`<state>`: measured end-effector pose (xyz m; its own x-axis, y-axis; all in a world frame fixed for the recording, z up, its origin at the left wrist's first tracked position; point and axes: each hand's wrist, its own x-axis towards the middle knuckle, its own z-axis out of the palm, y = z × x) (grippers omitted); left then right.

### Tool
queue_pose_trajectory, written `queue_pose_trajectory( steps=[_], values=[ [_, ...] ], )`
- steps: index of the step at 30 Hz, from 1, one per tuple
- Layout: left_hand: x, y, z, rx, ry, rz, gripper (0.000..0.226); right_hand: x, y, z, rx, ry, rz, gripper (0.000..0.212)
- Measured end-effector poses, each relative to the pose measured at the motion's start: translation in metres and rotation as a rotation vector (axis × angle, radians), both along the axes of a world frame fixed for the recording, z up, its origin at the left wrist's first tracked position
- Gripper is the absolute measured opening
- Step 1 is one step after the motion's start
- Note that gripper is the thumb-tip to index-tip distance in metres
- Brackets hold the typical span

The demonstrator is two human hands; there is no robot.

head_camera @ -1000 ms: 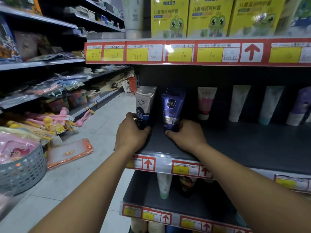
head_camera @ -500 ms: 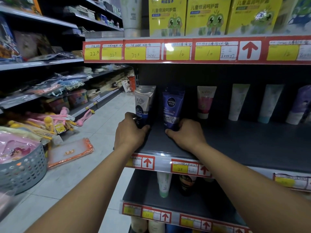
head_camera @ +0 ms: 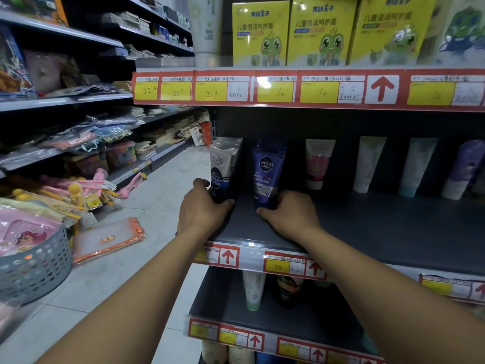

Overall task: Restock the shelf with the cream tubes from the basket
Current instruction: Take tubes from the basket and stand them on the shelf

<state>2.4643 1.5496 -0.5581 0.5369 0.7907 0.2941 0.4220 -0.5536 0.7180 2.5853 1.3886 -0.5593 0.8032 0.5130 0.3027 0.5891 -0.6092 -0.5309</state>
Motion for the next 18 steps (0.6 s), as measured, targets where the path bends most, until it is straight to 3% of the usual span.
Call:
queue_pose_trajectory(
  steps=[7, 10, 14, 18],
  values=[
    [-0.006, -0.007, 0.004, 0.023, -0.092, 0.037, 0.091, -0.008, -0.018, 0.01, -0.138, -0.007, 0.07, 0.046],
    [-0.017, -0.017, 0.009, 0.108, -0.182, 0.078, 0.073, -0.011, -0.031, 0.009, -0.163, 0.021, 0.089, 0.05],
    [-0.033, -0.035, 0.009, 0.212, -0.117, 0.005, 0.051, -0.023, -0.049, 0.013, -0.111, 0.105, 0.191, 0.06],
    [-0.052, -0.057, 0.011, 0.293, -0.041, -0.042, 0.041, -0.042, -0.066, 0.015, -0.132, 0.021, 0.209, 0.047]
  ],
)
